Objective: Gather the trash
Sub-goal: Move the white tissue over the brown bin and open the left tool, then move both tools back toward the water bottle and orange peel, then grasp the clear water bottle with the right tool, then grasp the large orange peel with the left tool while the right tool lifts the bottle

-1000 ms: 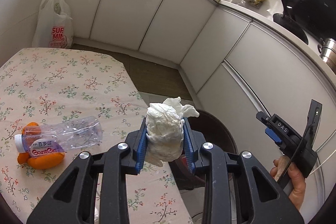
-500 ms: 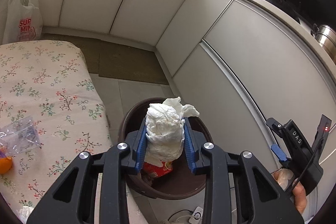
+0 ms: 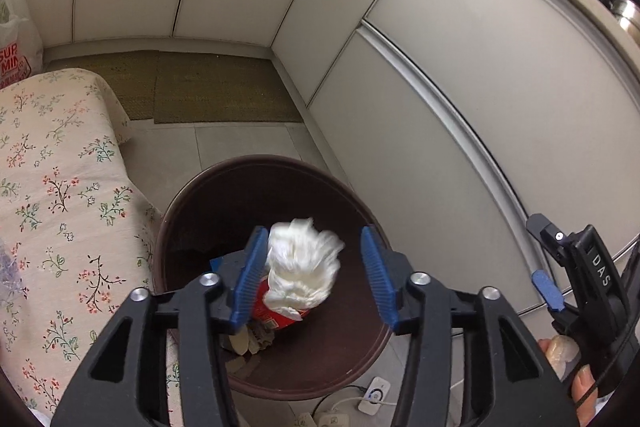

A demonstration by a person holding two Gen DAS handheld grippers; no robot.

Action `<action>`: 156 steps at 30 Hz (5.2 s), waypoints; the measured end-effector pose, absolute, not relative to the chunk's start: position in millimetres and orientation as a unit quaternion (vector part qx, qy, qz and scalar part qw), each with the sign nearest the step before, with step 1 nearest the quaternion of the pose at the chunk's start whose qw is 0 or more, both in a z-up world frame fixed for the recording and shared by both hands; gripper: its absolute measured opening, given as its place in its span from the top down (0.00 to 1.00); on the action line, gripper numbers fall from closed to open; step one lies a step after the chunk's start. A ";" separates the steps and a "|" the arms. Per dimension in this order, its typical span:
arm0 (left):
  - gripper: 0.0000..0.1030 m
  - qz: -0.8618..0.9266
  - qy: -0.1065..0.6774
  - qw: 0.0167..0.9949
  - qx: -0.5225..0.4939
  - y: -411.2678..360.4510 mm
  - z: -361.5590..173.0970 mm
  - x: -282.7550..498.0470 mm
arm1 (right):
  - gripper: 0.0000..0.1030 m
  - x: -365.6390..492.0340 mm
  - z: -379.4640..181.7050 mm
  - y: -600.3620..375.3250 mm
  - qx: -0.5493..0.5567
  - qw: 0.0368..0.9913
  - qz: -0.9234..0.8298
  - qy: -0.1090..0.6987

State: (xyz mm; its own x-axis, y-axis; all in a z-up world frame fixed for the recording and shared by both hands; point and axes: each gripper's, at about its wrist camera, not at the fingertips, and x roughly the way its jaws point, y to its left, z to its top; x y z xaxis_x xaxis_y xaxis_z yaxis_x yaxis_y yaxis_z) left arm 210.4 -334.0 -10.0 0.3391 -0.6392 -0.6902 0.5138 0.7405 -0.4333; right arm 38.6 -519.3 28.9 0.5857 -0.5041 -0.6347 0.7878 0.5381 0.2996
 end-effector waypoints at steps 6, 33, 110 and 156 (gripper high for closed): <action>0.37 -0.336 0.451 0.826 -0.046 -335.0 -11.8 205.9 | 0.07 46.1 23.1 -518.6 0.279 0.838 -0.386 0.267; 0.25 -0.180 0.435 0.877 -0.092 -139.1 -4.5 227.9 | 0.07 143.9 26.1 -347.6 0.128 0.906 -0.234 0.329; 0.25 -0.072 0.509 0.840 -0.172 72.4 -86.8 282.0 | 0.61 249.2 -24.6 -141.7 -0.030 0.896 0.114 0.427; 0.79 -0.144 0.426 0.880 -0.152 21.1 -15.0 252.5 | 0.61 210.0 26.8 -184.8 0.032 0.932 0.064 0.355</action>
